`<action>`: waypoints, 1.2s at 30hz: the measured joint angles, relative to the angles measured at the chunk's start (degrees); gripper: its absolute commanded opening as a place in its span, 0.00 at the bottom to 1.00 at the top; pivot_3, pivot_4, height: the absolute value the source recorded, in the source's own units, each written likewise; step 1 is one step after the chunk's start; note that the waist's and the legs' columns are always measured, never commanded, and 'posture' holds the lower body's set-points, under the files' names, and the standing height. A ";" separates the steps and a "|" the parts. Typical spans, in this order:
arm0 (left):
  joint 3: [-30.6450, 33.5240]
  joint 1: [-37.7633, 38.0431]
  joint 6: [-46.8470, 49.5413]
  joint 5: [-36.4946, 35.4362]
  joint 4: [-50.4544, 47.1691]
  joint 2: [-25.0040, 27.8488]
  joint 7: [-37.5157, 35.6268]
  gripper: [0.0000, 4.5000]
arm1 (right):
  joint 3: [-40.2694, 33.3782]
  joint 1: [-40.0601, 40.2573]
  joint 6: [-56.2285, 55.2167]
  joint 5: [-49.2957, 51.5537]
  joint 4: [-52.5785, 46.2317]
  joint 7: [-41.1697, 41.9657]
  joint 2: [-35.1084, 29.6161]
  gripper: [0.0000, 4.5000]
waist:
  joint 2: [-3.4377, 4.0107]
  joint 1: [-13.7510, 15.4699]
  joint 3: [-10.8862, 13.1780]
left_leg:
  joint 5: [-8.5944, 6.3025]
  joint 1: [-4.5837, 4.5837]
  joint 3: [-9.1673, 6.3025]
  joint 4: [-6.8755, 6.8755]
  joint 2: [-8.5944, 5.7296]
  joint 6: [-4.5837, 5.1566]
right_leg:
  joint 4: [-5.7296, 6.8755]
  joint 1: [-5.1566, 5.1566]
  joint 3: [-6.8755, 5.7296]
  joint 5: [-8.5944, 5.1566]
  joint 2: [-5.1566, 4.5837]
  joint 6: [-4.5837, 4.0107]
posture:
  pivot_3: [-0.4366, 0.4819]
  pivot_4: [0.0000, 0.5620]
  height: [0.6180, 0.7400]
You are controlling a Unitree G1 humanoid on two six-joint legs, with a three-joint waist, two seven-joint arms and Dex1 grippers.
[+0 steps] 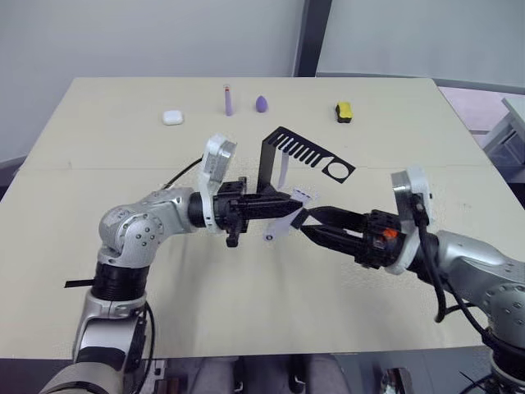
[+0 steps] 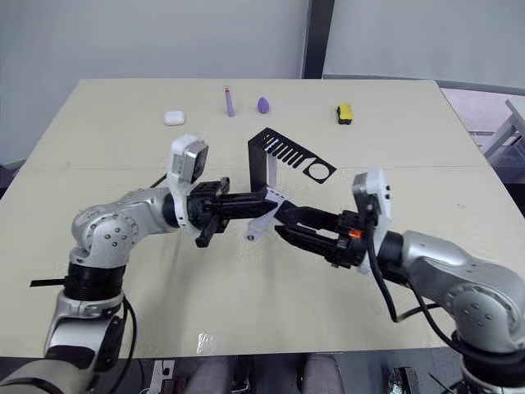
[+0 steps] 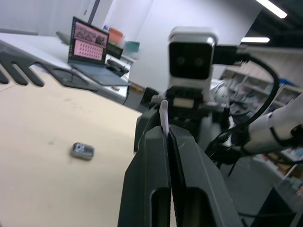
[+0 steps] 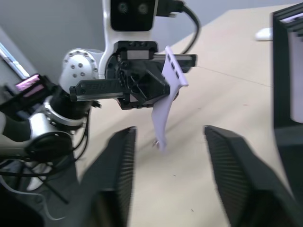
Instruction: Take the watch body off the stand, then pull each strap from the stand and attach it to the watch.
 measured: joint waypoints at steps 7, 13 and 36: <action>-3.58 5.31 -9.77 8.59 -1.33 8.23 -8.45 0.00 | -13.96 26.34 -4.68 -13.74 -7.65 -4.25 -0.74 0.99 | 0.01 1.09 0.00 | -0.08 0.01 0.04 -0.04 0.01 -0.02 | -0.31 0.02 0.04 -0.01 0.02 -0.02 | 0.48 0.27 1.00; -7.56 6.37 -25.66 19.04 0.26 8.61 -14.11 0.00 | -15.15 37.58 -13.21 -30.71 -4.87 -5.80 7.50 0.99 | 0.02 1.12 -0.01 | -0.26 0.03 0.01 -0.04 0.03 -0.17 | -0.41 0.10 0.04 -0.01 0.02 -0.02 | 0.48 0.27 1.00; -7.68 7.76 -25.84 19.88 0.50 5.82 -13.99 0.00 | -1.14 18.08 -17.74 -45.96 17.59 -6.90 14.87 0.99 | 0.18 0.40 0.04 | -0.15 0.09 -0.03 0.04 0.05 -0.01 | -0.03 0.08 0.00 -0.04 0.03 -0.07 | 0.48 0.27 1.00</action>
